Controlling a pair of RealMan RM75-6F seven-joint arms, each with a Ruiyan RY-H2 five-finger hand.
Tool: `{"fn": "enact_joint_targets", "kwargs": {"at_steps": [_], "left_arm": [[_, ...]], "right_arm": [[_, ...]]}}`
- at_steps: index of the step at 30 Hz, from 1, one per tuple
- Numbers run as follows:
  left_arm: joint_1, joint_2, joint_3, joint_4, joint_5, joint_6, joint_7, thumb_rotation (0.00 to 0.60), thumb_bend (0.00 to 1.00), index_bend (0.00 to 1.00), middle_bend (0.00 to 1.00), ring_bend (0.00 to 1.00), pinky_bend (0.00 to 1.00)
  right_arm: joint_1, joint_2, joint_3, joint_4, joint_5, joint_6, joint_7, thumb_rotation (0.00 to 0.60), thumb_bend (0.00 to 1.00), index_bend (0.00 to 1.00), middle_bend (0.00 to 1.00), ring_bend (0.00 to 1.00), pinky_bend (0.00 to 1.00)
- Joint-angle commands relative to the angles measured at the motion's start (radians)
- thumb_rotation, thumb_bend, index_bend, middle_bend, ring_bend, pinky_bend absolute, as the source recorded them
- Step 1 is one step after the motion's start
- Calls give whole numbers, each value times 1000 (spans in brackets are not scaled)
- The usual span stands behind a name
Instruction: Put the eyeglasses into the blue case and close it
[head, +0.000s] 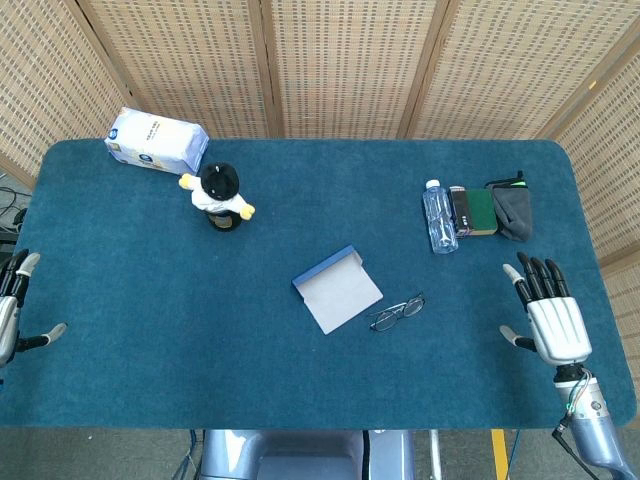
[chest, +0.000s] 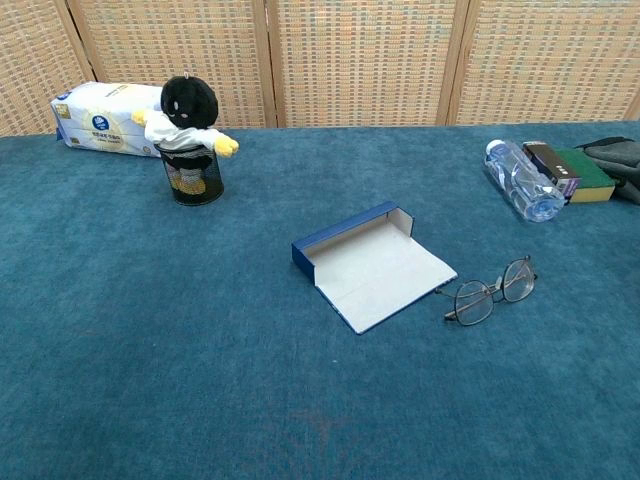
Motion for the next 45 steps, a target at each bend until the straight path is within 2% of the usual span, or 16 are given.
{"fn": "enact_joint_targets", "kwargs": {"at_steps": [1, 3, 5, 7, 12, 24, 32, 39, 45], "left_arm": [[-1, -1, 0, 1, -1, -2, 0, 600, 0, 0, 0, 0, 0], [-2, -1, -2, 2, -6, -6, -2, 600, 0, 0, 0, 0, 0], [-3, -1, -5, 2, -12, -9, -2, 600, 0, 0, 0, 0, 0], [-4, -2, -8, 2, -16, -8, 0, 600, 0, 0, 0, 0, 0], [-11, -8, -15, 8, -38, -27, 7, 600, 0, 0, 0, 0, 0], [-25, -13, -26, 13, -77, -62, 22, 600, 0, 0, 0, 0, 0], [-26, -8, -27, 12, -80, -67, 14, 600, 0, 0, 0, 0, 0], [-27, -8, -24, 10, -77, -69, 14, 600, 0, 0, 0, 0, 0], [-27, -10, -22, 8, -78, -70, 20, 600, 0, 0, 0, 0, 0]], "right_arm": [[67, 41, -7, -14, -46, -90, 64, 600, 399, 102, 0, 0, 0], [120, 67, -10, -35, -77, -157, 116, 600, 627, 102, 0, 0, 0], [178, 82, -9, -51, -109, -221, 166, 600, 897, 103, 0, 0, 0], [222, 80, -3, -47, -123, -270, 186, 600, 993, 108, 0, 0, 0], [331, 46, 5, -19, -137, -416, 185, 600, 1000, 124, 0, 0, 0], [485, 0, 26, -33, -84, -667, 82, 600, 1000, 125, 31, 0, 1], [525, 11, 29, -88, 7, -785, -4, 600, 1000, 149, 90, 0, 59], [528, 38, 18, -126, 83, -835, -52, 600, 1000, 184, 123, 1, 66], [534, 80, -3, -163, 120, -881, -68, 600, 1000, 232, 174, 75, 162]]}}
